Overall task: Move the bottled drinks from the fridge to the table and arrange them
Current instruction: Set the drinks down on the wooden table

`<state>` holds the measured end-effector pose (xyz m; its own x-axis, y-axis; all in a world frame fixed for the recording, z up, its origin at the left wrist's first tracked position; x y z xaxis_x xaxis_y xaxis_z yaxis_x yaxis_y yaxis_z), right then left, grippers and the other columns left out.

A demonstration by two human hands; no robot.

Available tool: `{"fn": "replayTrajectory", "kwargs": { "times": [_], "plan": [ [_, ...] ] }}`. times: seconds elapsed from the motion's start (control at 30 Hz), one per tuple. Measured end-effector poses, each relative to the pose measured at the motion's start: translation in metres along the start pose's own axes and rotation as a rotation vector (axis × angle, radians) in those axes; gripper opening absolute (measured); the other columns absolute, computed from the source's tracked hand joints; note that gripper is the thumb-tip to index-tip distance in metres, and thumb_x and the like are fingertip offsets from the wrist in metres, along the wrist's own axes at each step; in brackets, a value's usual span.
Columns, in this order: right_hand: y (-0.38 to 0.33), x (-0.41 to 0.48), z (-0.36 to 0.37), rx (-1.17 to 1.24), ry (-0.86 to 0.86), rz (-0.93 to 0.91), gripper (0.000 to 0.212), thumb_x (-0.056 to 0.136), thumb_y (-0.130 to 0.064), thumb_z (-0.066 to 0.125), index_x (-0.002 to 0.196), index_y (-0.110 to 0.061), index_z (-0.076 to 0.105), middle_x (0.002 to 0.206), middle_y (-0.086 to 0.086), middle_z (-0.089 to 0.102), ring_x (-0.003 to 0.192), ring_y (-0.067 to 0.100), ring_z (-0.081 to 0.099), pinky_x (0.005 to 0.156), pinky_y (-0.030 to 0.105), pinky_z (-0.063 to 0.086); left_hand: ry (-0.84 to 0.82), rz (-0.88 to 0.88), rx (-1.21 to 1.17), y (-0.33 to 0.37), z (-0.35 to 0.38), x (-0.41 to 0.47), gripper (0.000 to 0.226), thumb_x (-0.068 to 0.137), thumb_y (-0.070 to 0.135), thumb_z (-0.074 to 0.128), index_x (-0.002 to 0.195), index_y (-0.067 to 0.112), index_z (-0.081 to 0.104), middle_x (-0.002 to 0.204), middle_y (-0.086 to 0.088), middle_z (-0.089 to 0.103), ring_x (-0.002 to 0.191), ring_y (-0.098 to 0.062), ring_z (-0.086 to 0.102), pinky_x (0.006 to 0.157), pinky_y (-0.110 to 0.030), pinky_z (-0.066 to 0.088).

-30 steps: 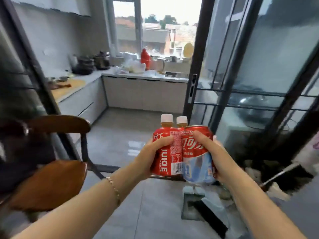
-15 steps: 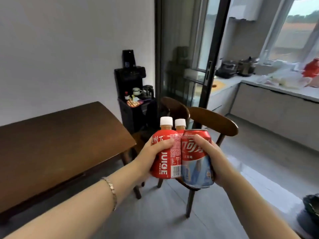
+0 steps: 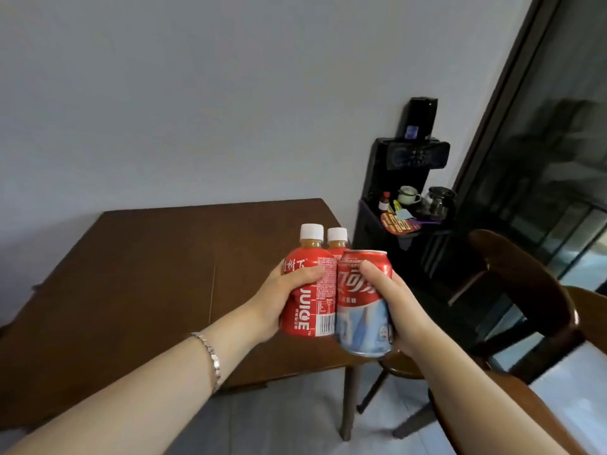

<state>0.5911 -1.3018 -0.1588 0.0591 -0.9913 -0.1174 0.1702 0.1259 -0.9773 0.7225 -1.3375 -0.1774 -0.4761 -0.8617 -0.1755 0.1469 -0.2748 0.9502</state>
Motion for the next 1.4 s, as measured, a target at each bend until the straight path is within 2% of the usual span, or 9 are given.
{"fn": "replayTrajectory", "kwargs": {
  "times": [0.2, 0.3, 0.43, 0.57, 0.73, 1.07, 1.17, 1.3, 1.4],
  "plan": [
    [0.002, 0.157, 0.036, -0.059, -0.158, 0.090, 0.049, 0.071, -0.045, 0.060, 0.113, -0.023, 0.047, 0.101, 0.003, 0.067, 0.082, 0.014, 0.072, 0.064, 0.023, 0.057, 0.152, -0.010, 0.021, 0.033, -0.107, 0.095, 0.067, 0.068, 0.041, 0.064, 0.129, 0.023, 0.043, 0.115, -0.008, 0.063, 0.103, -0.024, 0.064, 0.083, -0.037, 0.054],
    [0.022, 0.233, 0.059, -0.071, -0.236, 0.152, 0.058, 0.072, -0.050, 0.071, 0.117, -0.022, 0.047, 0.105, 0.005, 0.067, 0.087, 0.017, 0.072, 0.068, 0.026, 0.057, 0.169, -0.033, 0.032, 0.038, -0.166, 0.137, 0.065, 0.066, 0.042, 0.067, 0.124, 0.026, 0.044, 0.110, -0.005, 0.064, 0.099, -0.020, 0.065, 0.077, -0.032, 0.055],
    [0.065, 0.322, 0.081, -0.084, -0.256, 0.219, 0.098, 0.039, -0.064, 0.080, 0.121, -0.022, 0.046, 0.107, 0.005, 0.068, 0.094, 0.022, 0.070, 0.071, 0.029, 0.057, 0.152, -0.084, 0.066, 0.028, -0.241, 0.194, 0.102, 0.034, 0.056, 0.086, 0.123, 0.025, 0.046, 0.107, -0.005, 0.066, 0.098, -0.022, 0.067, 0.075, -0.032, 0.056],
    [0.108, 0.389, 0.091, -0.018, -0.210, 0.272, 0.111, 0.023, -0.068, 0.083, 0.118, -0.021, 0.048, 0.100, 0.004, 0.070, 0.090, 0.023, 0.071, 0.067, 0.028, 0.057, 0.139, -0.163, 0.044, 0.006, -0.301, 0.252, 0.112, 0.029, 0.058, 0.087, 0.126, 0.024, 0.043, 0.114, -0.009, 0.063, 0.104, -0.026, 0.064, 0.082, -0.035, 0.055],
    [0.159, 0.466, 0.086, -0.013, -0.173, 0.308, 0.111, 0.018, -0.067, 0.084, 0.114, -0.020, 0.051, 0.088, 0.001, 0.074, 0.084, 0.021, 0.072, 0.061, 0.025, 0.057, 0.126, -0.220, 0.020, -0.028, -0.358, 0.321, 0.110, 0.028, 0.055, 0.089, 0.123, 0.024, 0.044, 0.112, -0.007, 0.063, 0.102, -0.025, 0.064, 0.081, -0.035, 0.054],
    [0.212, 0.575, 0.073, -0.084, -0.175, 0.177, 0.093, 0.031, -0.064, 0.085, 0.110, -0.027, 0.050, 0.095, -0.008, 0.072, 0.092, 0.012, 0.069, 0.071, 0.021, 0.055, 0.071, -0.178, 0.050, -0.077, -0.422, 0.414, 0.110, 0.033, 0.048, 0.091, 0.129, 0.024, 0.042, 0.120, -0.006, 0.062, 0.110, -0.021, 0.061, 0.088, -0.033, 0.053],
    [0.223, 0.579, 0.068, -0.090, -0.170, 0.126, 0.093, 0.038, -0.059, 0.086, 0.114, -0.022, 0.047, 0.100, -0.010, 0.070, 0.096, 0.010, 0.067, 0.076, 0.020, 0.054, -0.016, -0.179, 0.132, -0.091, -0.423, 0.417, 0.105, 0.042, 0.030, 0.092, 0.131, 0.024, 0.038, 0.125, -0.004, 0.058, 0.115, -0.018, 0.058, 0.094, -0.035, 0.051],
    [0.226, 0.572, 0.065, -0.158, -0.178, 0.082, 0.094, 0.045, -0.056, 0.086, 0.121, -0.023, 0.042, 0.125, 0.000, 0.056, 0.110, 0.008, 0.061, 0.083, 0.019, 0.051, 0.008, -0.108, 0.307, -0.097, -0.427, 0.416, 0.096, 0.048, 0.007, 0.089, 0.124, 0.034, 0.037, 0.131, 0.008, 0.050, 0.116, -0.004, 0.055, 0.092, -0.022, 0.048],
    [0.231, 0.569, 0.062, -0.185, -0.163, 0.051, 0.097, 0.046, -0.055, 0.086, 0.123, -0.023, 0.039, 0.120, -0.012, 0.058, 0.112, 0.006, 0.059, 0.084, 0.017, 0.050, 0.062, -0.027, 0.354, -0.094, -0.425, 0.419, 0.093, 0.052, -0.004, 0.088, 0.122, 0.032, 0.038, 0.140, 0.008, 0.042, 0.118, 0.001, 0.052, 0.090, -0.015, 0.046]
  ]
}}
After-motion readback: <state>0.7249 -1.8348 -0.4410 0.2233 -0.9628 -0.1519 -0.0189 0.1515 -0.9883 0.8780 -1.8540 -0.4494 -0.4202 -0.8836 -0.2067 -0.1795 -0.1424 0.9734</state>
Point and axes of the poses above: each hand's wrist, its own x-axis towards the middle knuckle, its own z-axis out of the palm, y = z × x, the point moved 8 cm from there along x, towards the middle knuckle
